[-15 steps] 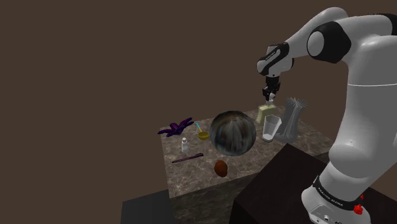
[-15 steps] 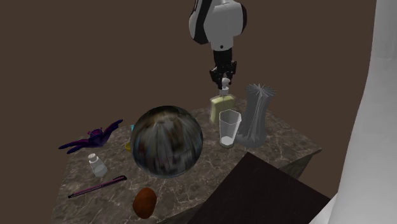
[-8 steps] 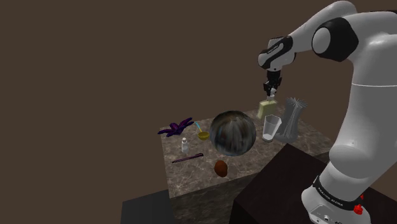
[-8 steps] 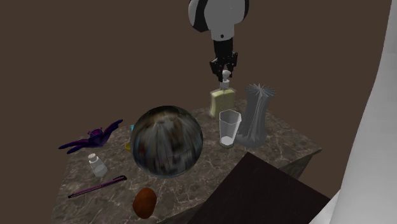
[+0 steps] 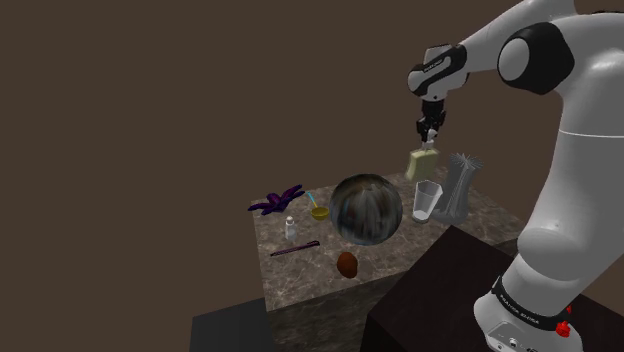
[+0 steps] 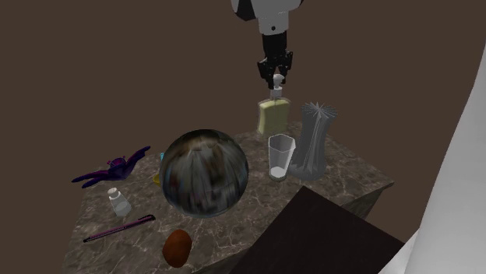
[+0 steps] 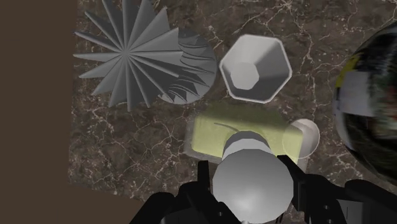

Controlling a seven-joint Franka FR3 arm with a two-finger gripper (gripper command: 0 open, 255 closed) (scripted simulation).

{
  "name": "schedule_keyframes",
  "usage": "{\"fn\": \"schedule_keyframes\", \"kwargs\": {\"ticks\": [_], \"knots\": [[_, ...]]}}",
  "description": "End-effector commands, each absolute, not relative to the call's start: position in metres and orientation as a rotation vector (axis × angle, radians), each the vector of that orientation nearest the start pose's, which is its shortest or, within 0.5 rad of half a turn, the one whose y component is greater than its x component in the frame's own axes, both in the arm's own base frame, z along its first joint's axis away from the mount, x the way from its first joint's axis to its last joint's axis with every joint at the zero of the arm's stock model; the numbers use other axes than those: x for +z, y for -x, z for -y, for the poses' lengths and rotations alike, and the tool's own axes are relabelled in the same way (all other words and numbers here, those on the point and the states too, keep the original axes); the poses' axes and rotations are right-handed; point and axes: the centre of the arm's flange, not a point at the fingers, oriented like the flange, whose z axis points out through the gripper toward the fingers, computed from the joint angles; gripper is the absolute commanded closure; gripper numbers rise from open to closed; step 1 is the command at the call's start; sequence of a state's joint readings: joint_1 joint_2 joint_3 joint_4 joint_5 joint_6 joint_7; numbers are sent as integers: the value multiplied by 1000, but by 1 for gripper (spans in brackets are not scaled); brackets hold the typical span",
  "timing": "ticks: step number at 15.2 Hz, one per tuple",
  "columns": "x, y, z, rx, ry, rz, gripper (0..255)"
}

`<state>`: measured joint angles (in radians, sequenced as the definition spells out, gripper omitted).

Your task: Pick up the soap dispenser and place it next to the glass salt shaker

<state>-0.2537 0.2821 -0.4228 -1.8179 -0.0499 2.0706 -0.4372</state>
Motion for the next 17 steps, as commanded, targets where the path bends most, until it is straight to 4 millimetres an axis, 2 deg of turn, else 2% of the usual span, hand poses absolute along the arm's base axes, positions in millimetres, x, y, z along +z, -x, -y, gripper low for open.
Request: {"fn": "schedule_keyframes", "kwargs": {"ticks": [1, 17], "knots": [[407, -494, 379, 145, 3253, -328, 255], [491, -494, 379, 145, 3253, -328, 255]]}}
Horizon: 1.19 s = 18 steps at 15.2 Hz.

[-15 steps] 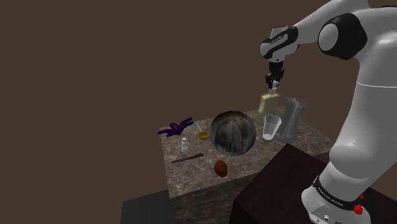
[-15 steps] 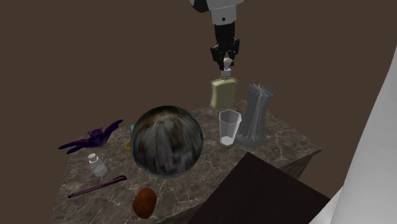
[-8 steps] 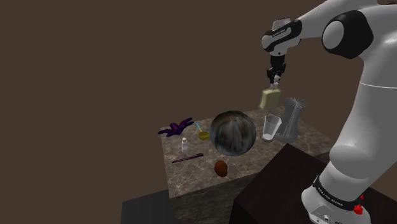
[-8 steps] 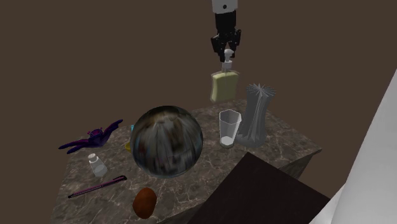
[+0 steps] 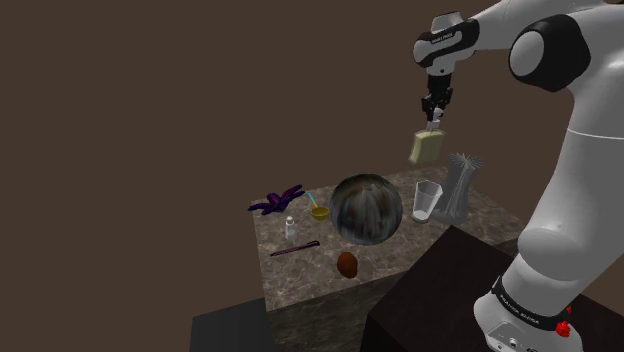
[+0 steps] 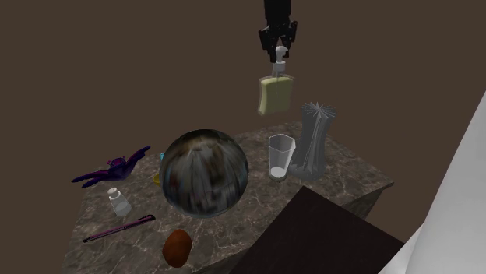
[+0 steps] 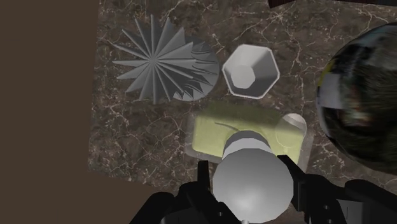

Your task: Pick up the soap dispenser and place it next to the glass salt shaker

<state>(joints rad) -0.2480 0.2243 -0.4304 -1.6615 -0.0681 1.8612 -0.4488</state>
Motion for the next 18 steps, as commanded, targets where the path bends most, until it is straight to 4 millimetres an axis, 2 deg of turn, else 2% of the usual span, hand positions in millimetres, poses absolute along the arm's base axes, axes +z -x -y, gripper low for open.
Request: {"fn": "schedule_keyframes", "kwargs": {"ticks": [1, 5, 18], "knots": [[497, -494, 379, 145, 3253, -328, 255], [513, -494, 379, 145, 3253, -328, 255], [514, -527, 211, 145, 3253, -328, 255]]}}
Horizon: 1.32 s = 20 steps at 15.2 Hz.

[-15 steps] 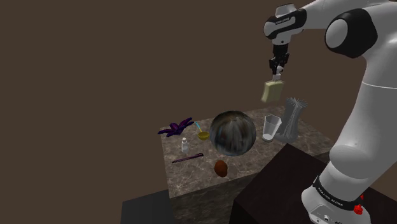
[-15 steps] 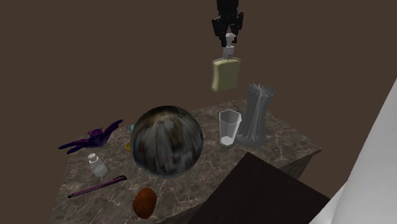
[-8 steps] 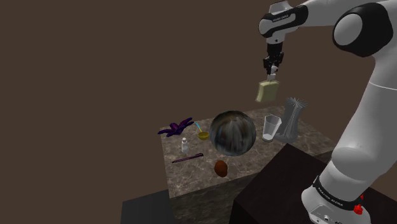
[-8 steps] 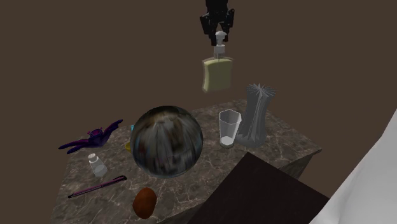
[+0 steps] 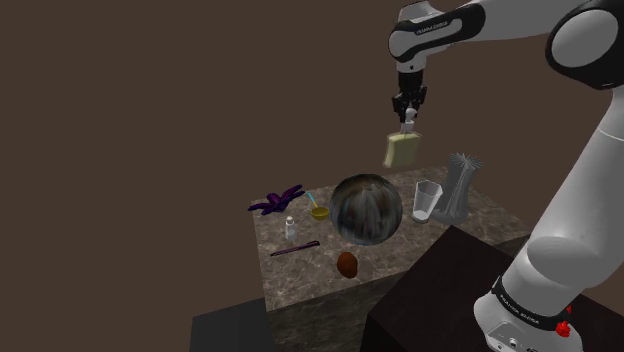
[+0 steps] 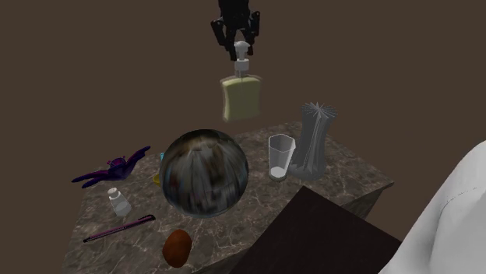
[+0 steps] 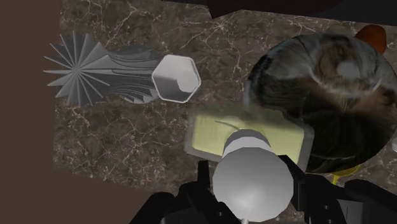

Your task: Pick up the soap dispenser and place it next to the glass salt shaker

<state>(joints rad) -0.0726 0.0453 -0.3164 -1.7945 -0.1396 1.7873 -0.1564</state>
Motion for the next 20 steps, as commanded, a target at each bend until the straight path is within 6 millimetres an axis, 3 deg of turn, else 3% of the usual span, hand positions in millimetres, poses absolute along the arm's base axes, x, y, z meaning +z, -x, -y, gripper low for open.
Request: {"fn": "schedule_keyframes", "kwargs": {"ticks": [1, 20], "knots": [[514, -529, 198, 145, 3253, -328, 255], [515, -577, -48, 145, 3253, -328, 255]]}}
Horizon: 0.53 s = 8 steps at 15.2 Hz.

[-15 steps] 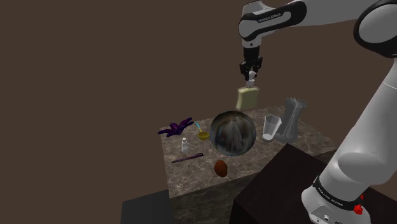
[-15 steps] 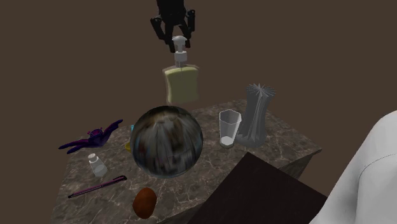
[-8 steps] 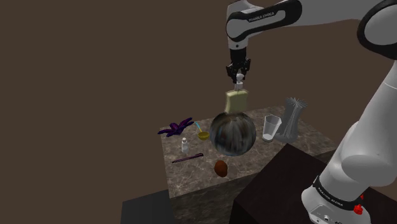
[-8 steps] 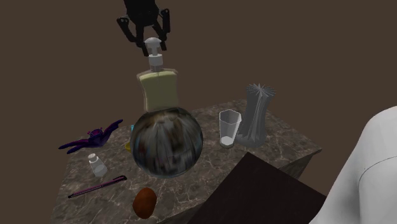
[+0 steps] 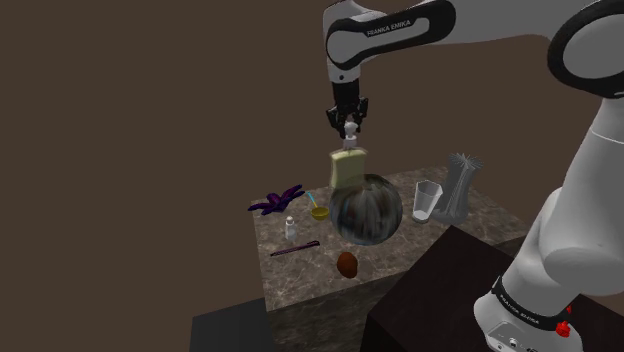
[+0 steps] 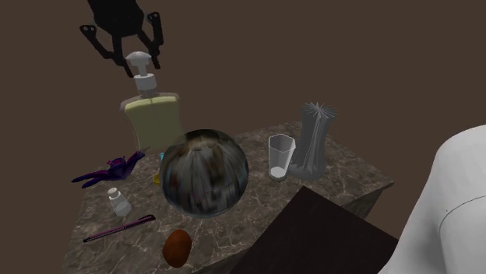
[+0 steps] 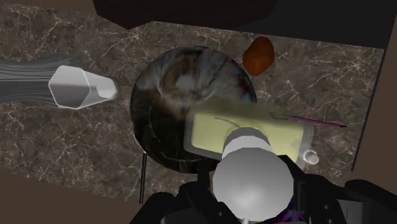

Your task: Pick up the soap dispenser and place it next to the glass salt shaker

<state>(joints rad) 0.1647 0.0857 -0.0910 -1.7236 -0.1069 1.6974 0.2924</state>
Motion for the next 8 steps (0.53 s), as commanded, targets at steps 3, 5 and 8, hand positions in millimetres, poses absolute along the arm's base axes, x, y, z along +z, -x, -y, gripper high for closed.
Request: {"fn": "schedule_keyframes", "kwargs": {"ticks": [3, 5, 8], "knots": [[515, -585, -87, 145, 3253, -328, 255], [515, -590, -113, 145, 3253, -328, 255], [515, -598, -152, 145, 3253, -328, 255]]}}
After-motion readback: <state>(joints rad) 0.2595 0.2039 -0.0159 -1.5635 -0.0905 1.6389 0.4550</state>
